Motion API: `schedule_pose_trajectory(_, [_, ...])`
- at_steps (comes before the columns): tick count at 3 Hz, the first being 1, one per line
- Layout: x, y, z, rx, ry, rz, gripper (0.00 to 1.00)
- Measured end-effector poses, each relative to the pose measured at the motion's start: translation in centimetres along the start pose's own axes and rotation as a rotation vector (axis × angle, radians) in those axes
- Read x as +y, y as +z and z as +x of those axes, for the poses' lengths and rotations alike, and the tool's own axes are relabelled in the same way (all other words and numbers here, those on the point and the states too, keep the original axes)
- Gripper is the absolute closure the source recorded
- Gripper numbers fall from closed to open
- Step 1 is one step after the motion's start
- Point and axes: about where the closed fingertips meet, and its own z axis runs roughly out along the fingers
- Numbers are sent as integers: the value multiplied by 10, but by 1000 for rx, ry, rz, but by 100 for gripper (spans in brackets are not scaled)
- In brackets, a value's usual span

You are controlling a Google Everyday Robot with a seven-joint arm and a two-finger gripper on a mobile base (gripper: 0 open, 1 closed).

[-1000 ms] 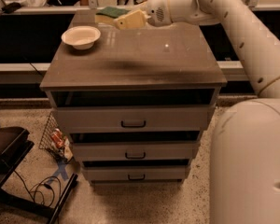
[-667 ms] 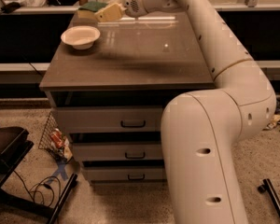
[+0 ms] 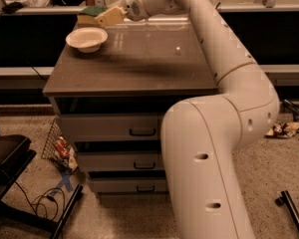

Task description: Place sponge into paper bowl

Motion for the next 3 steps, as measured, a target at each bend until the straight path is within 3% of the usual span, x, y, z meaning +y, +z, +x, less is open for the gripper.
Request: schedule_pose_trajectory(3, [-5, 59, 10, 44, 58, -12, 100])
